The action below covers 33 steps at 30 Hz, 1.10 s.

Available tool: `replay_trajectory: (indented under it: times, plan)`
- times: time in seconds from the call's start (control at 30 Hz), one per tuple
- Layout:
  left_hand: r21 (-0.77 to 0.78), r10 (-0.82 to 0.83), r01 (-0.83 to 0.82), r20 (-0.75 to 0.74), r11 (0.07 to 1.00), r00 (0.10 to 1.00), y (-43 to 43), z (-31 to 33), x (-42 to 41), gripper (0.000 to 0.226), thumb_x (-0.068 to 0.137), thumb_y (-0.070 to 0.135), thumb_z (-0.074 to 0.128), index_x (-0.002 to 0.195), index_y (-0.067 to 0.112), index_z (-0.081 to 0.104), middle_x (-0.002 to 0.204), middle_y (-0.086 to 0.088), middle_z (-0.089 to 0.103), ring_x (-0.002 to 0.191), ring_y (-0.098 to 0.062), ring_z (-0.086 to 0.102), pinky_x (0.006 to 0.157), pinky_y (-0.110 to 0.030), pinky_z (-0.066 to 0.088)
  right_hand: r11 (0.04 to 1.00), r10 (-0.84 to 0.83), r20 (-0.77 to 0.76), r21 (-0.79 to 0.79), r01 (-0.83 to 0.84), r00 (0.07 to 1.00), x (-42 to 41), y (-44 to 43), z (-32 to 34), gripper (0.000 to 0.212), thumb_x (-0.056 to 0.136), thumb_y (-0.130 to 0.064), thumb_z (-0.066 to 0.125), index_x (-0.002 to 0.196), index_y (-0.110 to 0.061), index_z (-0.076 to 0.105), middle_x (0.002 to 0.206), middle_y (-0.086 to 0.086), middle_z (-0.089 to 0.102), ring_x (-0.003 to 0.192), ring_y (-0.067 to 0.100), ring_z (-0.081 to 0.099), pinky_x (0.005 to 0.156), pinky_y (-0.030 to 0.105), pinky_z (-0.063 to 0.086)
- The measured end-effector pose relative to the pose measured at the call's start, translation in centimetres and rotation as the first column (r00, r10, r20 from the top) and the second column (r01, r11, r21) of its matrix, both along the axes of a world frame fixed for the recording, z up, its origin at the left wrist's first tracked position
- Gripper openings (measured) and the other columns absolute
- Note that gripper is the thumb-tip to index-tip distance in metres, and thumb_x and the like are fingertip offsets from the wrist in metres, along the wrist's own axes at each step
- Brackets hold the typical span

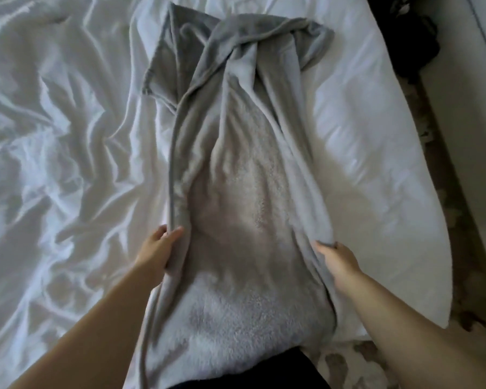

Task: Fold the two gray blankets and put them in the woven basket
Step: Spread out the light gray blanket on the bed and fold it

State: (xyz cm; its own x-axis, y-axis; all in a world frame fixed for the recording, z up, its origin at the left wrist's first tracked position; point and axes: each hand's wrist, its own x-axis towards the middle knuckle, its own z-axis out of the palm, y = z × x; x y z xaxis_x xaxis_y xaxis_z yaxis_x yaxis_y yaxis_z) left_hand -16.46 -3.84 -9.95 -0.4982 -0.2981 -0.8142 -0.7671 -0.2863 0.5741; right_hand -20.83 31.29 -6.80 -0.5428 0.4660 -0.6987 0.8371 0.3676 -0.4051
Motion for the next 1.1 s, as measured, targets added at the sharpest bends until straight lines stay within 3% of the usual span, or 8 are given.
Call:
replay_trajectory:
  times: [0.27,0.4,0.47,0.53,0.6,0.7,0.93,1.1]
  plan:
    - [0.061,0.006,-0.007,0.027,0.998,1.0,-0.5,5.5,-1.0,0.02,0.08,0.025,0.074,0.086,0.012,0.061,0.055,-0.002,0.069,0.045,-0.017,0.066,0.038,-0.026,0.049,0.927,-0.218,0.057,-0.3,0.225,0.974,1.2,0.4,5.4,0.042,0.086,-0.035,0.068,0.11,0.0,0.066,0.106,0.022,0.07,0.097,0.039,0.067,0.093,0.053,0.051]
    - [0.162,0.107,-0.103,-0.015,0.981,0.994,-2.9,10.1,0.1,0.031,0.076,0.024,0.075,0.098,0.004,0.067,0.085,-0.014,0.073,0.071,-0.027,0.069,0.061,-0.035,0.059,0.814,-0.325,0.009,-0.506,0.285,0.946,0.3,1.5,10.6,0.023,0.091,-0.021,0.06,0.095,-0.001,0.07,0.084,0.016,0.074,0.074,0.028,0.072,0.07,0.039,0.059]
    - [0.24,0.121,-0.1,-0.076,0.965,0.99,-4.3,12.7,1.1,0.023,0.068,0.021,0.072,0.086,0.006,0.073,0.08,-0.012,0.073,0.067,-0.024,0.07,0.059,-0.031,0.059,0.71,-0.395,-0.03,-0.644,0.284,0.918,0.4,2.7,13.2,0.015,0.076,-0.006,0.061,0.071,0.001,0.073,0.064,0.012,0.072,0.056,0.02,0.071,0.048,0.027,0.056]
    - [0.303,0.145,-0.095,-0.146,0.948,0.979,-5.5,15.4,1.6,0.013,0.064,0.014,0.064,0.067,0.007,0.075,0.064,-0.008,0.07,0.053,-0.019,0.067,0.05,-0.023,0.055,0.661,-0.432,-0.05,-0.697,0.278,0.901,0.4,4.2,15.1,0.015,0.062,-0.004,0.057,0.065,0.002,0.07,0.058,0.013,0.069,0.051,0.02,0.069,0.049,0.026,0.055]
    - [0.315,0.093,-0.036,-0.168,0.948,0.981,-6.0,18.0,0.9,0.017,0.065,0.013,0.061,0.065,0.004,0.076,0.063,-0.01,0.07,0.053,-0.021,0.068,0.048,-0.023,0.053,0.701,-0.321,-0.043,-0.682,0.207,0.946,0.1,4.6,16.9,0.028,0.075,-0.015,0.054,0.08,0.002,0.075,0.078,0.02,0.073,0.069,0.029,0.073,0.064,0.035,0.058]
    - [0.275,-0.118,0.174,-0.208,0.946,0.971,-5.4,21.9,-0.8,0.028,0.079,0.024,0.063,0.095,0.005,0.076,0.094,-0.014,0.074,0.082,-0.024,0.071,0.069,-0.029,0.058,0.742,-0.035,-0.036,-0.67,0.002,0.999,-1.3,3.9,19.6,0.036,0.088,-0.033,0.056,0.102,-0.005,0.075,0.104,0.02,0.072,0.094,0.036,0.07,0.07,0.038,0.058]
    - [0.264,-0.068,0.203,-0.445,0.943,0.893,-3.8,28.3,-2.8,0.033,0.077,0.022,0.059,0.1,0.003,0.074,0.093,-0.016,0.071,0.078,-0.024,0.07,0.074,-0.032,0.058,0.619,-0.125,-0.264,-0.774,-0.133,0.956,-5.5,2.3,25.8,0.03,0.083,-0.008,0.05,0.078,0.001,0.078,0.086,0.021,0.073,0.076,0.028,0.074,0.059,0.031,0.059]
    - [0.193,-0.038,0.152,-0.493,0.969,0.869,-3.3,31.5,-3.2,0.026,0.068,0.025,0.066,0.082,0.005,0.074,0.077,-0.01,0.07,0.064,-0.02,0.068,0.066,-0.029,0.055,0.656,0.053,-0.365,-0.689,-0.308,0.929,-6.7,1.9,29.3,0.036,0.077,-0.021,0.063,0.105,0.001,0.071,0.102,0.019,0.072,0.087,0.028,0.072,0.073,0.034,0.058]
